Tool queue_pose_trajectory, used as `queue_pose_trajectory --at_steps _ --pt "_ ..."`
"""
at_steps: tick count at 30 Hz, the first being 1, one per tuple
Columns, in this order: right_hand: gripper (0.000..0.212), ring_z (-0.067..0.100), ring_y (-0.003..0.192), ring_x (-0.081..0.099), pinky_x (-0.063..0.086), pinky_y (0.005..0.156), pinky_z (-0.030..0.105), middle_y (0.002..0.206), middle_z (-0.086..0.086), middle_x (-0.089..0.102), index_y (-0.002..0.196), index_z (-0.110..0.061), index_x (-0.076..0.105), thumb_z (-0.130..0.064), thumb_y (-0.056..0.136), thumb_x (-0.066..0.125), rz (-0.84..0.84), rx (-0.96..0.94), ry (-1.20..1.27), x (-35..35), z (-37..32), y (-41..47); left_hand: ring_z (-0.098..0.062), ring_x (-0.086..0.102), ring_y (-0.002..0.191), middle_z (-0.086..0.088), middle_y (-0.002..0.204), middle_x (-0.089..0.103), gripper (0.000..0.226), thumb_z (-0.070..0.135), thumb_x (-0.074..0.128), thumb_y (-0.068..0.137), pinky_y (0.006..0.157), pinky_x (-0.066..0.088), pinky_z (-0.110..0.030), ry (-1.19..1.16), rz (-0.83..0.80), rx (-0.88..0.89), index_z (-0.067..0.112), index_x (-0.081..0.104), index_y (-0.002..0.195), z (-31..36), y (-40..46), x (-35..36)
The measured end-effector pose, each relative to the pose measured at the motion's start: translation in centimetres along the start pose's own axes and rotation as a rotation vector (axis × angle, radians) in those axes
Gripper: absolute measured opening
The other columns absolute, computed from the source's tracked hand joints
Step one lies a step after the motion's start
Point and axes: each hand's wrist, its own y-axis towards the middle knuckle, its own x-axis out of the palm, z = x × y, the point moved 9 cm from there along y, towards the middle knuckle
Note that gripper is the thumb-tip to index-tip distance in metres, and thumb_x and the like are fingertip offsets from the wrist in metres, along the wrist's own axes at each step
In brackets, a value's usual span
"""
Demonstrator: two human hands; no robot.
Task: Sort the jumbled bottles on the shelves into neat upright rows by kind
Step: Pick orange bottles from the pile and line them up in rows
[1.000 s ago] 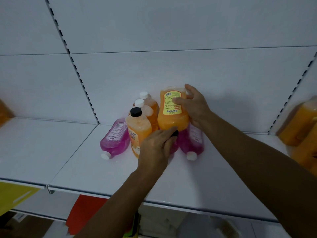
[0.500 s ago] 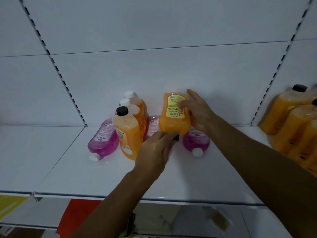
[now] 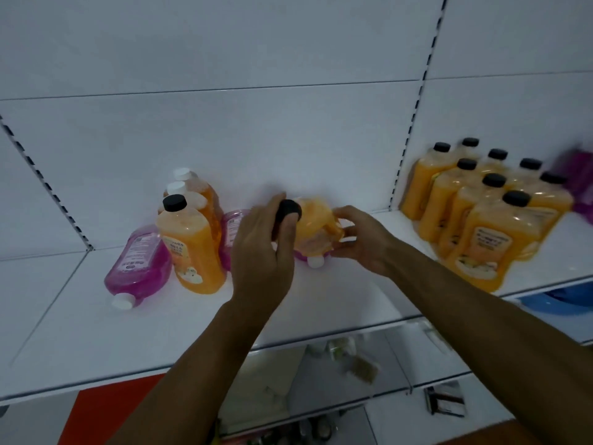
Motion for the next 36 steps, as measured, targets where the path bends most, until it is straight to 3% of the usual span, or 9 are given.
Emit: queue_pose_trajectory --at_steps 4,8,13,17,19,22,25,29,36 --pt "0.024 0.03 0.088 0.063 0.056 0.08 0.04 0.102 0.018 0.063 0.112 -0.007 0.061 -0.011 0.092 0.05 -0.076 -0.005 -0.075 -1.0 1.9 -2.9 -0.022 0.053 0.102 -0.013 0.11 0.06 0.057 0.047 0.038 0.095 0.083 0.033 -0.021 0.037 -0.051 -0.113 0.005 0.055 0.13 0.4 0.9 1.2" --pt "0.041 0.026 0.083 0.064 0.058 0.078 0.039 0.102 0.019 0.065 0.124 -0.006 0.055 -0.004 0.085 0.065 0.0 -0.034 -0.093 -4.5 3.7 -4.6 -0.003 0.041 0.108 0.0 0.124 0.044 0.072 0.038 0.075 0.079 0.087 0.037 -0.008 -0.1 -0.277 -0.152 0.018 0.043 0.14 2.1 0.0 5.9" --pt "0.057 0.022 0.084 0.064 0.057 0.074 0.034 0.106 0.016 0.063 0.132 -0.009 0.045 -0.015 0.084 0.073 0.177 -0.065 -0.106 -10.5 4.5 -5.5 -0.011 0.05 0.112 0.01 0.123 0.046 0.082 0.025 0.083 0.074 0.09 0.047 -0.025 -0.246 -0.525 -0.203 0.03 0.034 0.141 4.0 -0.5 12.7" --pt "0.079 0.02 0.101 0.063 0.056 0.085 0.036 0.121 0.007 0.059 0.145 -0.013 0.031 -0.041 0.083 0.072 0.296 -0.121 -0.138 -14.1 3.7 -5.5 -0.016 0.053 0.111 0.011 0.123 0.046 0.079 0.024 0.083 0.073 0.088 0.054 -0.033 -0.298 -0.515 -0.255 0.028 0.037 0.137 4.3 0.6 16.9" --pt "0.065 0.011 0.104 0.058 0.051 0.09 0.035 0.122 -0.004 0.057 0.134 -0.014 0.043 -0.044 0.083 0.07 0.298 -0.16 -0.26 -14.6 3.1 -5.3 -0.016 0.054 0.11 0.012 0.122 0.047 0.079 0.022 0.083 0.074 0.085 0.053 -0.029 -0.269 -0.518 -0.251 0.027 0.037 0.138 4.1 1.3 18.9" --pt "0.025 -0.001 0.079 0.054 0.046 0.065 0.014 0.094 -0.008 0.059 0.111 -0.02 0.054 -0.015 0.089 0.065 0.272 -0.253 -0.332 -14.3 1.8 -4.7 -0.015 0.054 0.106 0.012 0.121 0.048 0.08 0.021 0.082 0.074 0.082 0.048 -0.025 -0.222 -0.538 -0.221 0.025 0.036 0.139 4.0 2.8 21.9" --pt "0.023 0.002 0.082 0.059 0.046 0.064 0.009 0.094 -0.001 0.064 0.106 -0.013 0.06 -0.003 0.085 0.064 0.367 -0.386 -0.368 -14.9 1.1 -3.6 -0.013 0.054 0.105 0.007 0.123 0.054 0.077 0.023 0.083 0.074 0.081 0.046 -0.022 -0.185 -0.577 -0.162 0.025 0.039 0.137 3.9 3.9 24.9" --pt "0.031 0.009 0.099 0.058 0.042 0.08 0.012 0.109 -0.002 0.061 0.116 -0.014 0.058 -0.012 0.087 0.066 0.345 -0.363 -0.477 -14.8 2.3 -1.0 -0.022 0.057 0.109 -0.003 0.124 0.056 0.069 0.031 0.08 0.076 0.094 0.049 -0.04 -0.14 -0.59 -0.1 0.019 0.045 0.135 3.1 4.9 28.4" --pt "0.055 0.015 0.128 0.046 0.032 0.1 0.02 0.137 -0.001 0.05 0.139 -0.017 0.043 -0.021 0.089 0.066 0.271 -0.345 -0.619 -13.6 3.0 2.6 -0.015 0.045 0.12 -0.009 0.136 0.046 0.082 0.046 0.066 0.075 0.098 0.04 -0.031 -0.191 -0.628 -0.043 0.013 0.036 0.144 3.2 5.2 29.9"
